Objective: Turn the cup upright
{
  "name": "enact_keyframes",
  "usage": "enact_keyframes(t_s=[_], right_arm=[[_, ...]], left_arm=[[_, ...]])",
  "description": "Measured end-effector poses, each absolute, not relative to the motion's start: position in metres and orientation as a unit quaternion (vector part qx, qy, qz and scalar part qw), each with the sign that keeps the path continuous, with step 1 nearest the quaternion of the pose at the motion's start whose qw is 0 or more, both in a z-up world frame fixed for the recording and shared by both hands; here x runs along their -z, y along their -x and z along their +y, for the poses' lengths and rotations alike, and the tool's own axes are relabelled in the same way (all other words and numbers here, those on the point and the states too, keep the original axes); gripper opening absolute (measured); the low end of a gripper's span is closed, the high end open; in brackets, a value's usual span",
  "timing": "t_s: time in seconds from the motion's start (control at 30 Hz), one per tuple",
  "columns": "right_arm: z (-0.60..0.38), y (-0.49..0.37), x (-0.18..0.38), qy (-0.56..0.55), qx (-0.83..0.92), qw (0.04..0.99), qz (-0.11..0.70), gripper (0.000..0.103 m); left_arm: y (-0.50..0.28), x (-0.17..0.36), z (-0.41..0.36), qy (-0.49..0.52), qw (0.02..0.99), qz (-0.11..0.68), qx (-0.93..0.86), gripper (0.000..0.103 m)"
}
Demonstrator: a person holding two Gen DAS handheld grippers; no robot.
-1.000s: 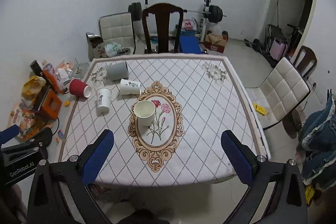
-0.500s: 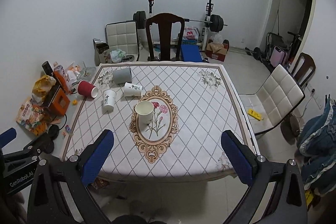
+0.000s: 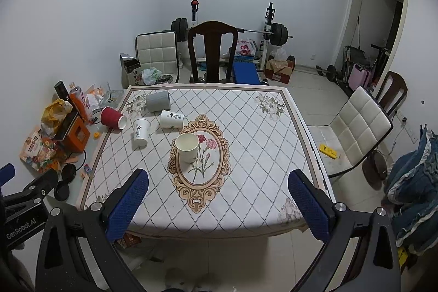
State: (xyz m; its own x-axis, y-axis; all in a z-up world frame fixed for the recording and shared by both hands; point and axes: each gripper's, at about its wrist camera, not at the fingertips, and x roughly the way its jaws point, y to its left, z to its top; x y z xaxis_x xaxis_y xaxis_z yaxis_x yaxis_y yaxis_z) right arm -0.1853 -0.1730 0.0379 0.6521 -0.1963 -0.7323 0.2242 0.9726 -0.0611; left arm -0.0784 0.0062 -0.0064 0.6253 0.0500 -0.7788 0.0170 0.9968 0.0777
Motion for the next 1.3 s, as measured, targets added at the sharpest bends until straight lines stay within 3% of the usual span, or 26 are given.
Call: enact_keyframes(t_s=[1.3], right_arm=[[-0.166, 0.178, -0.031, -0.023, 0.132, 0.906, 0.401, 0.103]], left_arm=[[0.067, 0.003, 0.006, -0.04, 0.901, 0.431, 0.025, 0.103]])
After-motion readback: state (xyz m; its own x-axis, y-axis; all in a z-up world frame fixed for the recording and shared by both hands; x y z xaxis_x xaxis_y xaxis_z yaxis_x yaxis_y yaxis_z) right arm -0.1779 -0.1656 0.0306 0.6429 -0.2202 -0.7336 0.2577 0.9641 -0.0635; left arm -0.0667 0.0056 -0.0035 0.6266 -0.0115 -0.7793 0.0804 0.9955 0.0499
